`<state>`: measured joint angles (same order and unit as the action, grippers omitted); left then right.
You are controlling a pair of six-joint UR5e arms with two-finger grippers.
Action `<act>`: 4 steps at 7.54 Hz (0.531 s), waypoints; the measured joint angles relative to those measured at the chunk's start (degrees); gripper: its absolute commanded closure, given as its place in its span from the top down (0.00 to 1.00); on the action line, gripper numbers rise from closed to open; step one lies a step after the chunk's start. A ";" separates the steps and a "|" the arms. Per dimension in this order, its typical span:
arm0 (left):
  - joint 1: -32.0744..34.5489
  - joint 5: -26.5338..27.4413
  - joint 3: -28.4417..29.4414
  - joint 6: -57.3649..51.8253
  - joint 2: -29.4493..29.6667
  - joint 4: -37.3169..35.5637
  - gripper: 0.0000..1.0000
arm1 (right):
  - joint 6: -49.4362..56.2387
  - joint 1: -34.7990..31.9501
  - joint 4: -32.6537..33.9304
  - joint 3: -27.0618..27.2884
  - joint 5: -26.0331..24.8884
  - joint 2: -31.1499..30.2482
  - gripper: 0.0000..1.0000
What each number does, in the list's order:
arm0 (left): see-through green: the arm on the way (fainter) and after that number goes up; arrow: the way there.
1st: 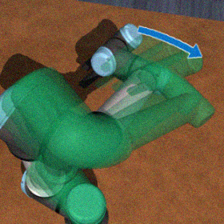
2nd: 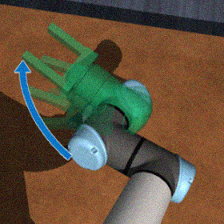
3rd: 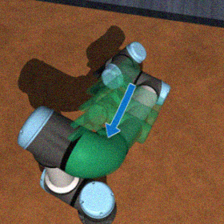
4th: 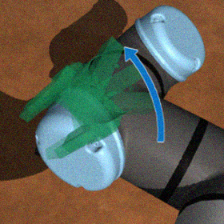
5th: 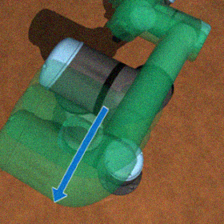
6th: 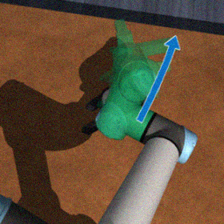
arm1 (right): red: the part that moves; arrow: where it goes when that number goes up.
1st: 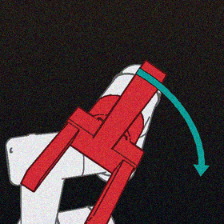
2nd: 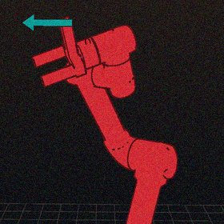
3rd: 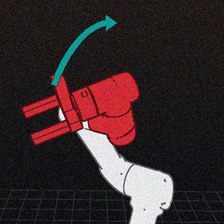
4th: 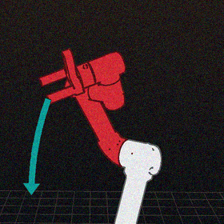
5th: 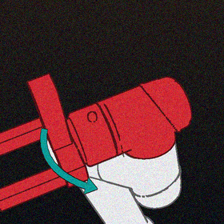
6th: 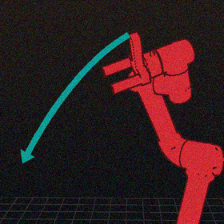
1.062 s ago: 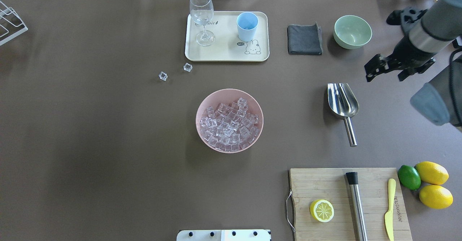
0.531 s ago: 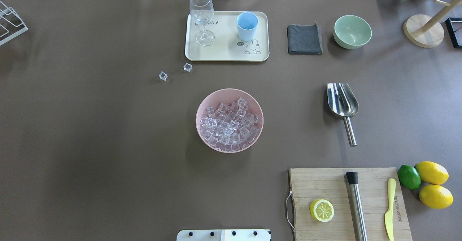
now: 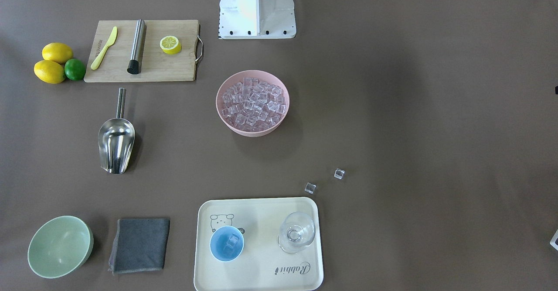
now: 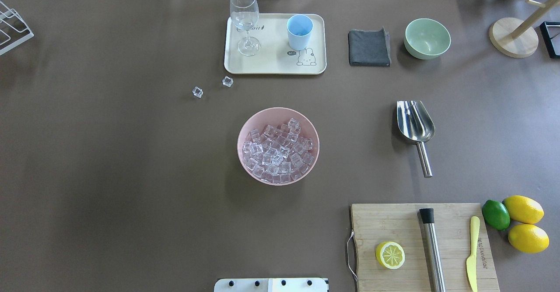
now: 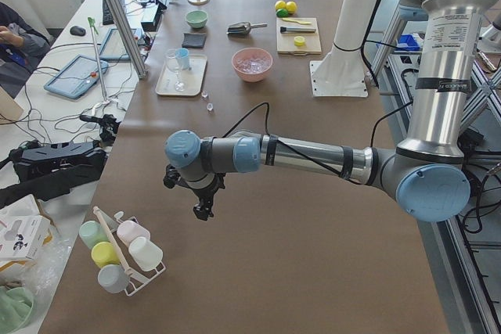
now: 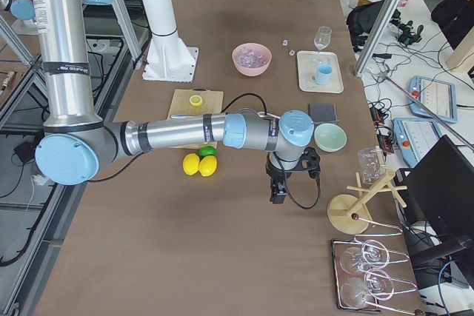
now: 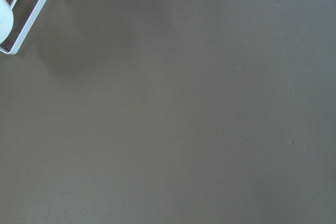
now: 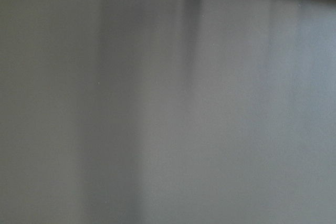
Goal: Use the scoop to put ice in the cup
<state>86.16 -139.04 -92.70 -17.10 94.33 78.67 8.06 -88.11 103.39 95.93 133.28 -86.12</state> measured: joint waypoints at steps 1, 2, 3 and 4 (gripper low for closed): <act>0.03 0.17 -1.04 0.06 -1.05 -0.08 0.97 | 0.02 -0.02 -0.02 -0.07 -0.01 -0.05 1.00; 0.05 0.25 -1.28 0.07 -2.19 -0.02 0.97 | 0.06 -0.03 -0.07 -0.12 -0.07 0.00 1.00; 0.06 0.35 -1.30 0.06 -2.84 0.03 0.97 | 0.02 -0.04 -0.10 -0.33 -0.10 0.04 1.00; 0.06 0.55 -1.29 0.01 -3.11 -0.01 0.97 | 0.01 -0.04 -0.11 -0.47 -0.08 0.06 1.00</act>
<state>86.22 -138.49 -94.00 -17.09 91.21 78.66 8.07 -88.15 103.28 95.45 133.20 -86.07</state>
